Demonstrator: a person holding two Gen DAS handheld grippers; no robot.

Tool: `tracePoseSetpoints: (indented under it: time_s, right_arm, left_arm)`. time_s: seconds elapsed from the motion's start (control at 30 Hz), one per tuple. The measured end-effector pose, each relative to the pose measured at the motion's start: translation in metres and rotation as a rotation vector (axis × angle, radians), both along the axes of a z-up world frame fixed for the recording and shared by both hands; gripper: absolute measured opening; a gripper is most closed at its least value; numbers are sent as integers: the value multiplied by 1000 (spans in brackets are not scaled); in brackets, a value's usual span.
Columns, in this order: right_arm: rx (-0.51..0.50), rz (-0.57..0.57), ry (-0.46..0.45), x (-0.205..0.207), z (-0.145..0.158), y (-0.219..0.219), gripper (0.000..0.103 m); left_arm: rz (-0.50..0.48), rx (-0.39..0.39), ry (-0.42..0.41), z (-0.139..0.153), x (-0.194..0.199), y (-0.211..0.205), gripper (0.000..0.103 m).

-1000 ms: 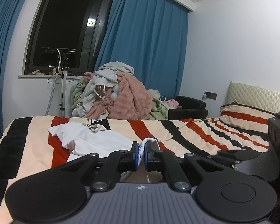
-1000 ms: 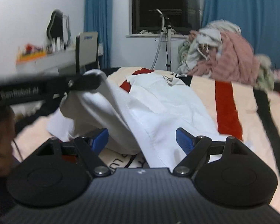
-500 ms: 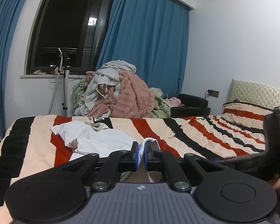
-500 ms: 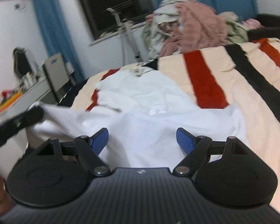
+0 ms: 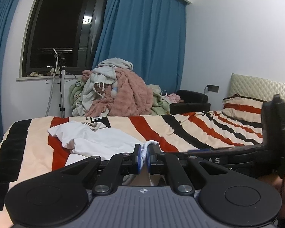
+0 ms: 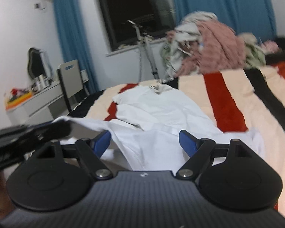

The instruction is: Fold clothes

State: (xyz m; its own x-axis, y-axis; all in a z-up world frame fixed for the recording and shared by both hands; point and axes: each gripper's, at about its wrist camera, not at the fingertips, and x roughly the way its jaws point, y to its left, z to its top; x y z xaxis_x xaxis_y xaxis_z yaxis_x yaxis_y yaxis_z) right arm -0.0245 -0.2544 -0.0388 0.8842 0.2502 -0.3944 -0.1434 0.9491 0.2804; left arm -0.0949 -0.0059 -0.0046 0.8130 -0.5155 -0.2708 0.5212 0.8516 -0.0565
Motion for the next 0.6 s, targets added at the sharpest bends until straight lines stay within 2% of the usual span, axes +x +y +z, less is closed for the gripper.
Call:
tracePoseSetpoints:
  time_s: [0.1, 0.27, 0.33, 0.43, 0.5, 0.6]
  right_arm:
    - [-72, -118, 70, 6, -9, -6, 81]
    - [23, -301, 74, -2, -7, -42, 81]
    - [23, -337, 78, -3, -9, -48, 81]
    - [-66, -337, 109, 0, -14, -40, 81]
    - [-130, -283, 171, 7, -22, -28, 81]
    - [-171, -206, 240, 15, -34, -15, 81]
  left_arm:
    - [8, -16, 10, 0, 2, 2, 7]
    - [8, -44, 14, 1, 3, 6, 7]
    - [10, -54, 17, 1, 4, 8, 6]
    - [25, -80, 26, 2, 6, 12, 7]
    - [47, -96, 29, 3, 8, 17, 6]
    - [92, -115, 49, 2, 12, 23, 6]
